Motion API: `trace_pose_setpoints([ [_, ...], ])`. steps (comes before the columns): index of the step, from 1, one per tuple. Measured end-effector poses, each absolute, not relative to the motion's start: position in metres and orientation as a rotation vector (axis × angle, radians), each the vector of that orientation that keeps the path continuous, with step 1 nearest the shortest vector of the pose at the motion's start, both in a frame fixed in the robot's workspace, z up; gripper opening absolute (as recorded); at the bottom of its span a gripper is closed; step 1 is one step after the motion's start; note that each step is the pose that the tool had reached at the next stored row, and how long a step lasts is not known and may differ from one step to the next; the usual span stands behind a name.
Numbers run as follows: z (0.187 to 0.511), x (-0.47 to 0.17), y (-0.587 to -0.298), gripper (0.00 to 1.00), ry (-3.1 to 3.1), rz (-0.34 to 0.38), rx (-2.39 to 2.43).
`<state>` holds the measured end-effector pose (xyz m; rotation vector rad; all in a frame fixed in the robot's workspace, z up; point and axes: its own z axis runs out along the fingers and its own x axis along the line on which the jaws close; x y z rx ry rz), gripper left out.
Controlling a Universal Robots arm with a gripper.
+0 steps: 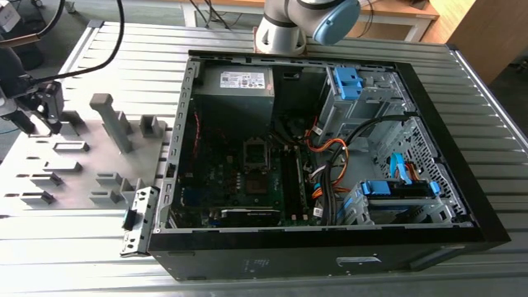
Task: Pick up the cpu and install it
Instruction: 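Pick up the cpu and move it towards the insertion slot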
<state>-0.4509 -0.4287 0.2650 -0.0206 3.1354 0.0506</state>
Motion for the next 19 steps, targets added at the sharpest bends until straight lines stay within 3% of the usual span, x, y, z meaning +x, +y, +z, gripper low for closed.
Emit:
trace_pose_setpoints([
  [19, 0.312, -0.448, -0.429, 0.47, 3.135, 0.051, -0.021],
])
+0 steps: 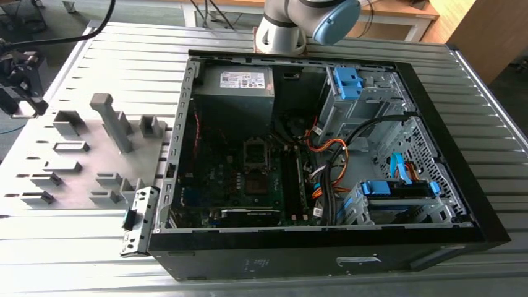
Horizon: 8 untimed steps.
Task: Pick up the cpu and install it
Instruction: 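Pick up the cpu and move it towards the insertion slot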
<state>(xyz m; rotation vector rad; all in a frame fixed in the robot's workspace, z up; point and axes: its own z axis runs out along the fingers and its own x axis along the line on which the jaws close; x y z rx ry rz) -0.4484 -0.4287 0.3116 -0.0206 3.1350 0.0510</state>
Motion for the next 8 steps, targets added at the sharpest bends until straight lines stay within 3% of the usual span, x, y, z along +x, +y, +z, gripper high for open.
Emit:
trace_pose_setpoints([
  [8, 0.328, -0.448, -0.429, 0.47, 3.135, 0.051, -0.021],
])
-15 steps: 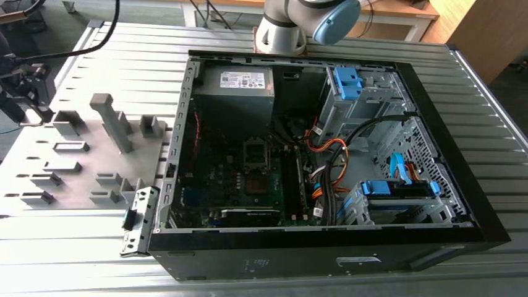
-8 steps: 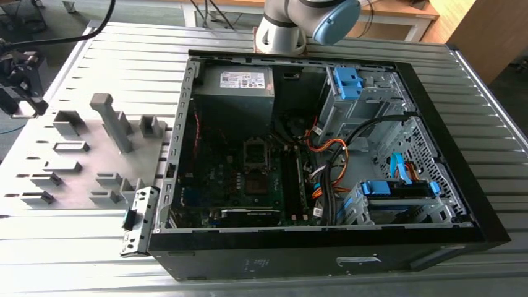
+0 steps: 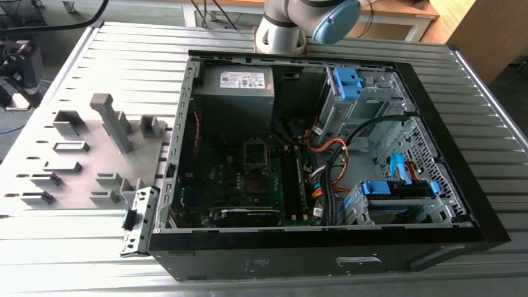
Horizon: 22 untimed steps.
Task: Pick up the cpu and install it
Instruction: 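Pick up the cpu and move it towards the insertion slot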
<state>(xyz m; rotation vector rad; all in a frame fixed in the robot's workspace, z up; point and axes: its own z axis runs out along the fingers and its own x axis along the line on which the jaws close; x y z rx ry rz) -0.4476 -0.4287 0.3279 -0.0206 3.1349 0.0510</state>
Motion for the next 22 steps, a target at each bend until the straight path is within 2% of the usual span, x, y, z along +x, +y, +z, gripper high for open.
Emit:
trace_pose_setpoints([
  [22, 0.369, -0.445, -0.429, 0.47, 3.135, 0.051, -0.021],
])
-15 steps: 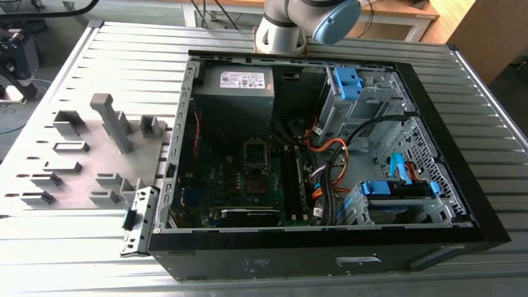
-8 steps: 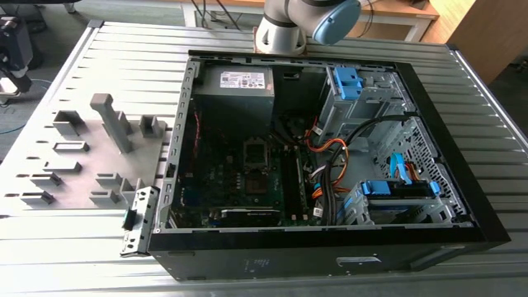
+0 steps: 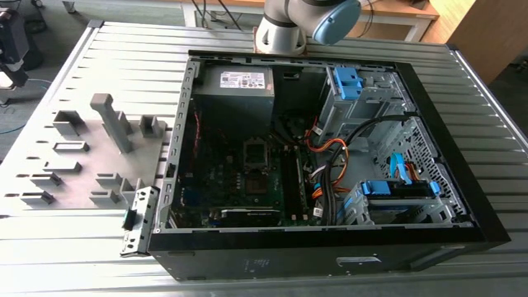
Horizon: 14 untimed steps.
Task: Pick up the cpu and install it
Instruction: 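Pick up the cpu and move it towards the insertion slot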
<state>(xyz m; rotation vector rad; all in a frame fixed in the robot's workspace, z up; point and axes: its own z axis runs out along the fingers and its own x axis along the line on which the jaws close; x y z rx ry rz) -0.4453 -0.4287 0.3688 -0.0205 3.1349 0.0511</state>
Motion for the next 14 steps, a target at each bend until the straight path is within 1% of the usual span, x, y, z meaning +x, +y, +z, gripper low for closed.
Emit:
trace_pose_setpoints([
  [14, 0.3691, -0.4426, -0.4287, 0.47, 3.135, 0.051, -0.021],
])
